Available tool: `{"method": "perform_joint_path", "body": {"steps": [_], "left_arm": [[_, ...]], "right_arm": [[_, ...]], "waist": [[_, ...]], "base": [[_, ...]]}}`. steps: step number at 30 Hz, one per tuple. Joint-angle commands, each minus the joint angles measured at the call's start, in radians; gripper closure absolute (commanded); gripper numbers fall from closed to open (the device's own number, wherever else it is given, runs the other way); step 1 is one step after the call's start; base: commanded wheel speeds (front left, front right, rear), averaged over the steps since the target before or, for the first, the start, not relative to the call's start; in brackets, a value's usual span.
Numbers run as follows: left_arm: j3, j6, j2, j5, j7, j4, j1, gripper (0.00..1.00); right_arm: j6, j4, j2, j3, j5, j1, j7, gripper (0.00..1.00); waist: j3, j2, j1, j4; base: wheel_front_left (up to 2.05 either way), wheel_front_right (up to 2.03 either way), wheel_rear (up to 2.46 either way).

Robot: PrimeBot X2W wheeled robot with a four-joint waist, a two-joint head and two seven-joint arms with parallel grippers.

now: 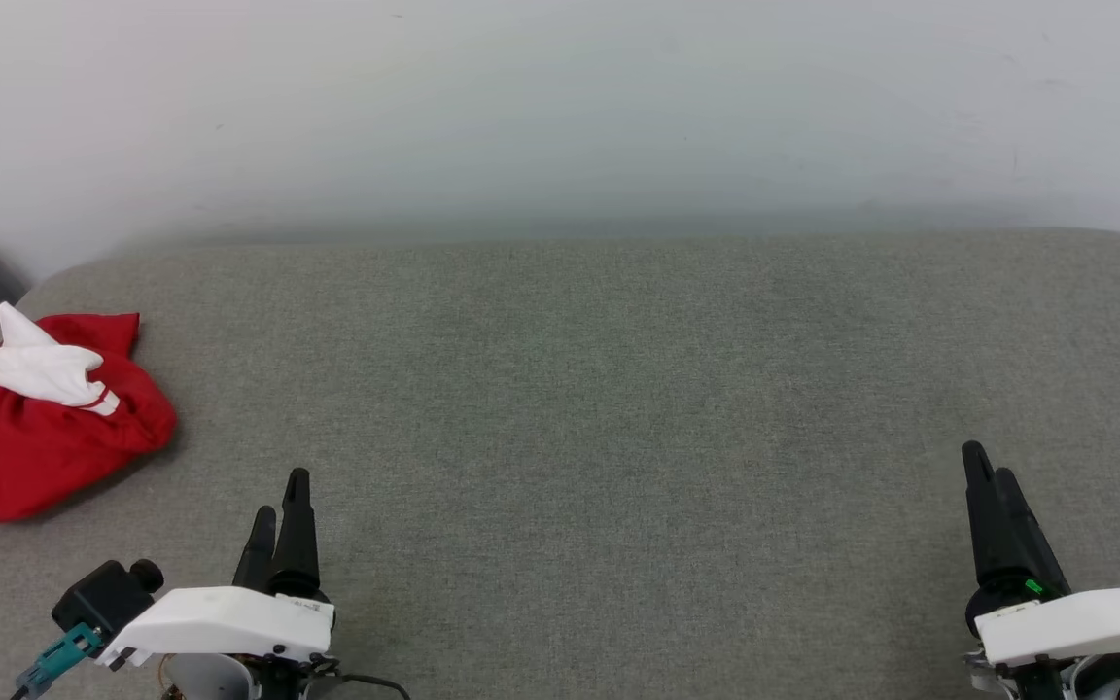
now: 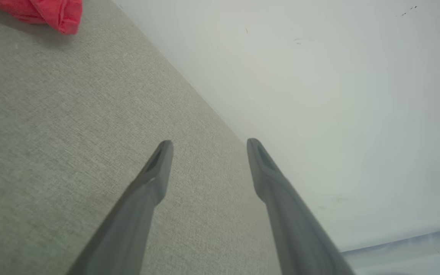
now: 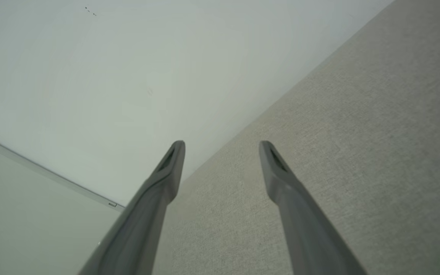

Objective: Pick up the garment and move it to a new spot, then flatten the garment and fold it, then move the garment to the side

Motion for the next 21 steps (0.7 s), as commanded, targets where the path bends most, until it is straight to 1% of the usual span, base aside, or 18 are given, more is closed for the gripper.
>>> {"method": "perform_joint_path", "body": {"steps": [1,10,21], "left_arm": [[-0.012,0.011,0.007,0.053,-0.013,-0.023,-0.008,0.0],[-0.052,0.051,0.024,0.191,-0.044,-0.044,0.007,0.0],[-0.096,0.092,0.042,0.331,-0.079,-0.066,0.02,0.0]], "right_arm": [[0.0,-0.027,0.0,0.008,-0.064,0.0,-0.013,0.0],[0.0,-0.055,0.0,0.021,-0.226,0.022,-0.044,0.0],[0.0,-0.091,0.0,0.025,-0.367,0.045,-0.078,0.0]], "waist": [[-0.001,0.0,0.0,0.0],[-0.003,0.0,0.0,0.001],[-0.003,0.0,0.0,0.002]], "base": [[0.0,0.0,0.0],[0.0,0.0,0.0],[0.0,0.0,0.0]]}}
